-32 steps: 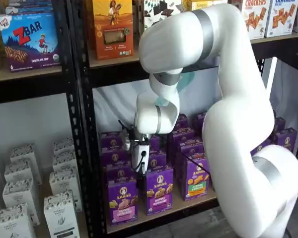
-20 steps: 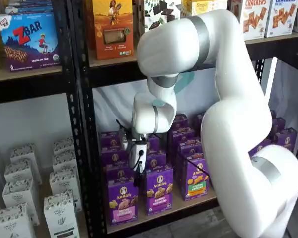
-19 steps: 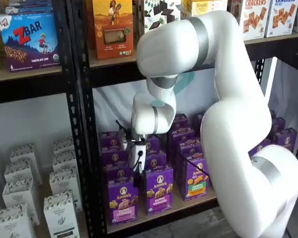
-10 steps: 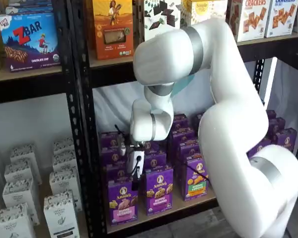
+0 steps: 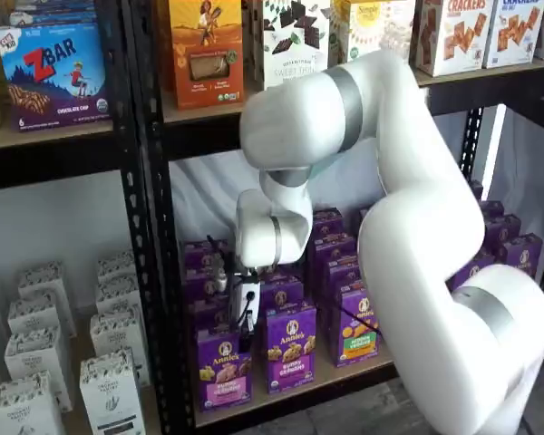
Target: Pick up the purple box with a pink patch in the middle, on the bottom shelf, the first box from the left
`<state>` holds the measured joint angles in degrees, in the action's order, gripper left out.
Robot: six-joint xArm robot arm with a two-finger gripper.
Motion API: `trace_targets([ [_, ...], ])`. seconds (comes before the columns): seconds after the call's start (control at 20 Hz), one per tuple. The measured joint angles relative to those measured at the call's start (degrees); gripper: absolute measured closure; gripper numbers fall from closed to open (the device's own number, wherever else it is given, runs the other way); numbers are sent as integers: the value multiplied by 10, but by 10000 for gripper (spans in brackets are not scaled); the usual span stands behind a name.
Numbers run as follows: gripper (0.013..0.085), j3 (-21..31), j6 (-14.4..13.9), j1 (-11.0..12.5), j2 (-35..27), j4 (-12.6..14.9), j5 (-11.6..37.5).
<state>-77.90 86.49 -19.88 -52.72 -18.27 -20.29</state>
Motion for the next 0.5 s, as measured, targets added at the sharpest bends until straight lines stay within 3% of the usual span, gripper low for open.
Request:
trace_targets([
  [0.3, 130, -35, -47, 0, -32, 50, -10],
  [0.5, 130, -52, -61, -2, -49, 63, -15],
])
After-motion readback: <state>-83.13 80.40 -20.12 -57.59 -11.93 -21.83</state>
